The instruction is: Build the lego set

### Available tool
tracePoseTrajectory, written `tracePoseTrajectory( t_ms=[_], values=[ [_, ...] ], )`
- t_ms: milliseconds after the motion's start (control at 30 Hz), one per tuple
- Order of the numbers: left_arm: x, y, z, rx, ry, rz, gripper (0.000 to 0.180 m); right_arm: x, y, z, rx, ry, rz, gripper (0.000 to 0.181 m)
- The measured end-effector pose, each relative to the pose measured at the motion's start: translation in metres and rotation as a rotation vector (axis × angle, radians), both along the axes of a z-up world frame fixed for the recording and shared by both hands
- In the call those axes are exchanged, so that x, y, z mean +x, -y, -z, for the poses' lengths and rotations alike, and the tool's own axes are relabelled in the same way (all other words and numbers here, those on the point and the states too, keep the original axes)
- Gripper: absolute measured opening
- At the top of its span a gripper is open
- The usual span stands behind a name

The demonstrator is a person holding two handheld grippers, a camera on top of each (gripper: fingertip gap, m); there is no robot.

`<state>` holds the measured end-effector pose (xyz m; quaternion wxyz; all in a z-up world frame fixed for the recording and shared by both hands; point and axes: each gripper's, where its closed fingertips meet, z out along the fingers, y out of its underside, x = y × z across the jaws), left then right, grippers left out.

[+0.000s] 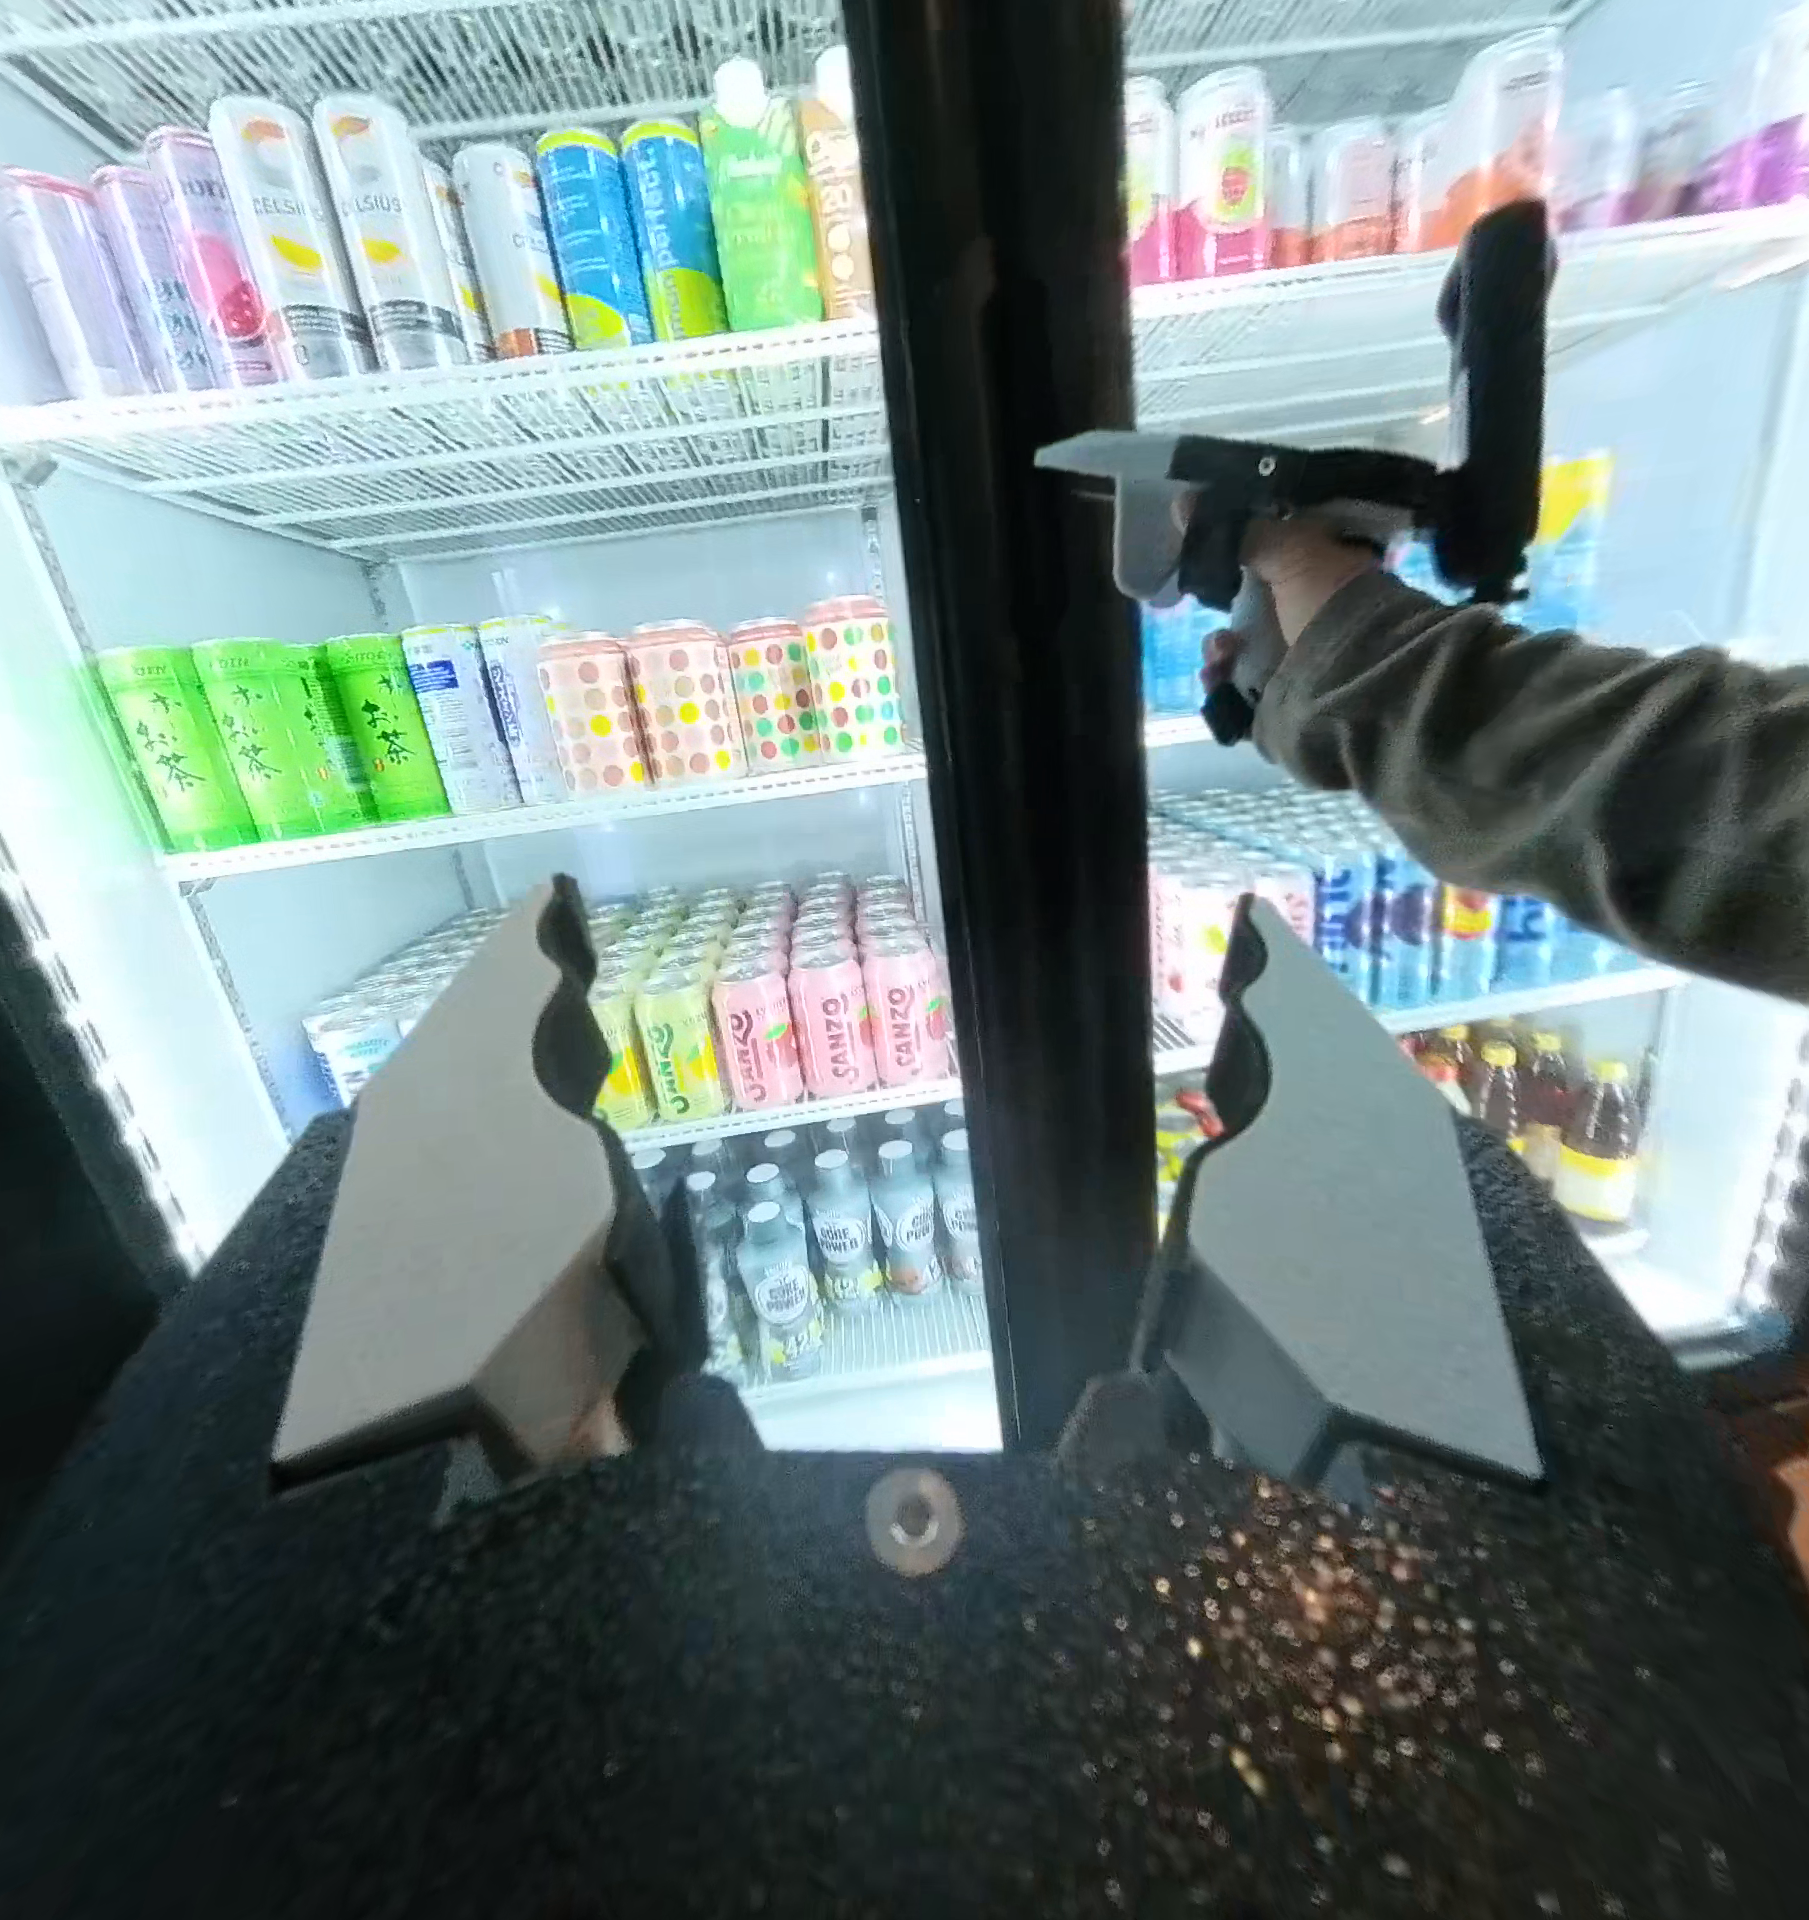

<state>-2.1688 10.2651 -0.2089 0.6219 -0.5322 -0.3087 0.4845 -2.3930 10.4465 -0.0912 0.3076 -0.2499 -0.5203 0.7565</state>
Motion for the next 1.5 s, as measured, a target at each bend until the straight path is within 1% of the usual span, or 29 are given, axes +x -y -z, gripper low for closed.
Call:
tracePoseTrajectory(
  t_ms=[33, 167, 233, 267, 400, 567, 700, 833, 933, 1167, 1367, 1400, 1433, 1467, 1500],
  values=[
    [-0.014, -0.001, -0.001, 0.017, 0.009, -0.002, 0.118, -0.018, 0.002, 0.000, -0.020, 0.012, -0.007, 0.054],
    [-0.059, -0.002, -0.005, 0.052, 0.039, 0.006, 0.121, -0.065, 0.012, 0.006, -0.058, 0.049, -0.006, 0.058],
    [-0.072, 0.002, -0.008, 0.058, 0.040, -0.018, 0.121, -0.077, 0.014, 0.005, -0.072, 0.044, 0.003, 0.046],
    [-0.076, 0.005, -0.009, 0.066, 0.037, -0.028, 0.120, -0.079, 0.016, 0.004, -0.072, 0.044, 0.016, 0.044],
    [-0.091, 0.009, -0.004, 0.059, 0.066, -0.021, 0.121, -0.087, 0.021, 0.010, 0.002, 0.063, 0.084, 0.044],
    [-0.094, 0.019, -0.001, 0.034, 0.085, -0.006, 0.120, -0.087, 0.022, 0.013, 0.029, 0.126, 0.075, 0.044],
    [-0.090, 0.029, -0.001, 0.017, 0.093, 0.012, 0.121, -0.087, 0.022, 0.015, 0.072, 0.131, 0.066, 0.043],
    [-0.087, 0.033, 0.001, -0.001, 0.096, 0.054, 0.120, -0.089, 0.020, 0.018, 0.078, 0.187, 0.061, 0.032],
    [-0.088, 0.032, -0.002, -0.014, 0.081, 0.091, 0.120, -0.092, 0.016, 0.020, 0.083, 0.219, 0.085, 0.018],
    [-0.101, 0.019, -0.013, -0.034, 0.042, 0.186, 0.117, -0.091, 0.015, 0.020, 0.093, 0.234, 0.075, 0.017],
    [-0.122, -0.003, -0.036, -0.003, 0.007, 0.304, 0.117, -0.090, 0.014, 0.020, 0.082, 0.268, 0.051, 0.018],
    [-0.129, -0.008, -0.043, -0.006, -0.004, 0.326, 0.112, -0.089, 0.015, 0.020, 0.049, 0.286, 0.022, 0.016],
    [-0.136, -0.017, -0.054, -0.037, -0.028, 0.364, 0.106, -0.087, 0.016, 0.020, 0.000, 0.301, -0.028, 0.015],
    [-0.146, -0.026, -0.067, -0.092, -0.053, 0.394, 0.106, -0.084, 0.017, 0.020, -0.025, 0.298, -0.063, 0.014],
    [-0.158, -0.033, -0.081, -0.151, -0.066, 0.403, 0.106, -0.080, 0.018, 0.020, 0.006, 0.264, -0.052, 0.014]
  ],
)
